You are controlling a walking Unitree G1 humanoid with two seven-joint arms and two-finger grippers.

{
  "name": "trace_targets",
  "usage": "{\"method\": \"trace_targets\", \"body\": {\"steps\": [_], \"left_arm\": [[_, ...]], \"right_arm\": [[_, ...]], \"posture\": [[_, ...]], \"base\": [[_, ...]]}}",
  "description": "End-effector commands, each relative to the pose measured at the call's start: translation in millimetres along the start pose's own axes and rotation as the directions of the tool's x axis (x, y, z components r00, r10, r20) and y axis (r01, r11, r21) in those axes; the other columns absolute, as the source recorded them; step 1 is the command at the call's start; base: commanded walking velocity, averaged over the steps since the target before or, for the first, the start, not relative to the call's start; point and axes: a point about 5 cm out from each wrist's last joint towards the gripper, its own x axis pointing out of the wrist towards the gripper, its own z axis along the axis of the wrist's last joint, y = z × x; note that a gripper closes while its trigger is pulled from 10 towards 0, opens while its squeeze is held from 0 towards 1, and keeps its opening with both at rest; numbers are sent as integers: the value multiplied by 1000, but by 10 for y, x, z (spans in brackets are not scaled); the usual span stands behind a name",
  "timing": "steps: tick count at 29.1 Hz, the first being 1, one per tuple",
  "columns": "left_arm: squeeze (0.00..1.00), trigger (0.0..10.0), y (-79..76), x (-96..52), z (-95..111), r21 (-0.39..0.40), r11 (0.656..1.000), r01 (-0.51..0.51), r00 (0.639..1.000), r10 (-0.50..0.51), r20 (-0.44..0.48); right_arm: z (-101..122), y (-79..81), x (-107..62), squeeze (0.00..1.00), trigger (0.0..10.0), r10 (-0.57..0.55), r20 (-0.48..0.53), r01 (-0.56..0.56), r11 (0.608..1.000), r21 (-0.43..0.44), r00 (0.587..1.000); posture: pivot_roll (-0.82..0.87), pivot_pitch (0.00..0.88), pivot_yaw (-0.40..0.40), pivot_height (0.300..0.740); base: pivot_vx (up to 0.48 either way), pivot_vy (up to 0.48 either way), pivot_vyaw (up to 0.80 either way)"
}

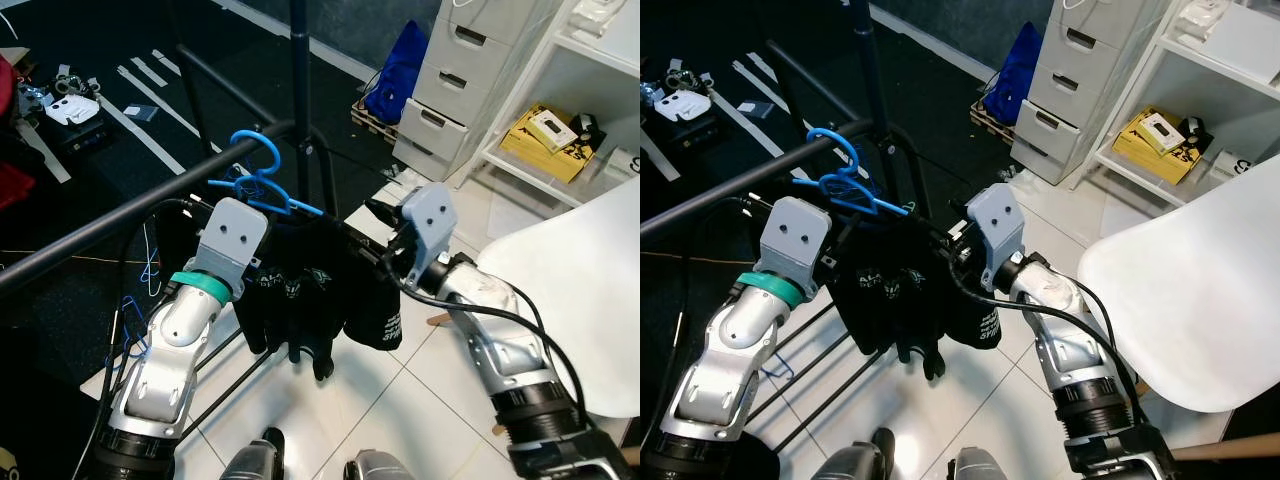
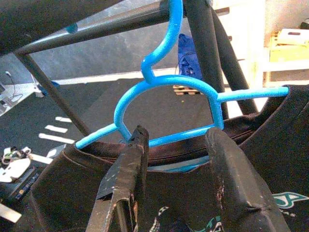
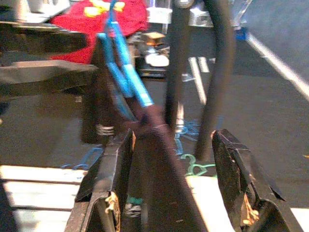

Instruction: Hang hanger

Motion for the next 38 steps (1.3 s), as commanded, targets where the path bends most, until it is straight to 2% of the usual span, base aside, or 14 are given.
{"method": "trace_targets", "body": {"steps": [1, 4, 11, 13, 16, 19, 22, 23, 24, 25, 27, 31, 36, 38], "left_arm": [[0, 10000, 54, -51, -49, 4, 1000, -13, 1000, 13, -29], [0, 10000, 106, -72, -52, 12, 1000, -20, 999, 20, -31], [0, 10000, 122, -48, -39, 17, 1000, -19, 999, 20, -27], [0, 10000, 137, -49, -5, 16, 1000, -20, 1000, 20, -17], [0, 10000, 137, -49, -5, 16, 1000, -20, 1000, 20, -17], [0, 10000, 166, -101, 23, 13, 1000, -16, 1000, 16, -8], [0, 10000, 188, -154, 28, 16, 1000, -3, 1000, 3, -4], [0, 10000, 216, -200, 33, 29, 999, 22, 1000, -22, 2], [0, 10000, 216, -200, 33, 29, 999, 22, 1000, -22, 2], [0, 10000, 241, -222, 47, 64, 997, 52, 999, -53, 13], [0, 10000, 294, -172, 116, 116, 987, 116, 992, -121, 44], [0, 10000, 366, -73, 202, 170, 977, 125, 987, -141, 83], [0, 10000, 613, 115, 327, 276, 960, 46, 989, -82, 123], [0, 10000, 641, 148, 310, 316, 948, 37, 991, -76, 110]], "right_arm": [[12, 10, -40, 0, 10000, 29, 5, -29, 999, 24, 1000], [116, -12, -67, 0, 10000, 30, 46, -31, 999, 25, 998], [-25, 1, -73, 0, 10000, 82, -26, -82, 997, 6, 996], [-151, -67, -43, 0, 10000, 113, -87, -112, 994, 19, 990], [-151, -67, -43, 0, 10000, 113, -87, -112, 994, 19, 990], [-256, -158, 3, 0, 10000, 169, -155, -166, 986, 32, 973], [-267, -213, 38, 0, 10000, 191, -196, -196, 981, -7, 962], [-234, -290, 78, 0, 10000, 192, -237, -217, 973, -83, 952], [-234, -290, 78, 0, 10000, 192, -237, -217, 973, -83, 952], [-159, -355, 111, 0, 10000, 191, -249, -229, 964, -136, 949], [29, -407, 150, 0, 10000, 195, -210, -235, 955, -184, 958], [94, -348, 145, 0, 10000, 195, -155, -222, 958, -180, 968], [108, -178, 81, 0, 10000, 154, -36, -157, 980, -119, 987], [73, -104, 52, 0, 10000, 137, -13, -138, 986, -92, 990]], "posture": [[-69, 85, 34, 740], [-72, 87, 35, 740], [-69, 89, 41, 740], [-52, 101, 40, 740], [-52, 101, 40, 740], [-32, 117, 38, 740], [-22, 121, 36, 740], [-18, 123, 31, 740], [-18, 123, 31, 740], [-17, 123, 26, 740], [-20, 123, 25, 740], [-39, 123, 31, 740], [-56, 123, 41, 740], [-60, 123, 43, 740]], "base": [[0, 0, 0], [0, 0, 0], [0, 0, 0], [0, 0, 0], [0, 0, 0], [0, 0, 0], [0, 0, 0], [0, 0, 0], [0, 0, 0], [0, 0, 0], [0, 0, 0], [0, 0, 0], [0, 0, 0], [0, 0, 0]]}}
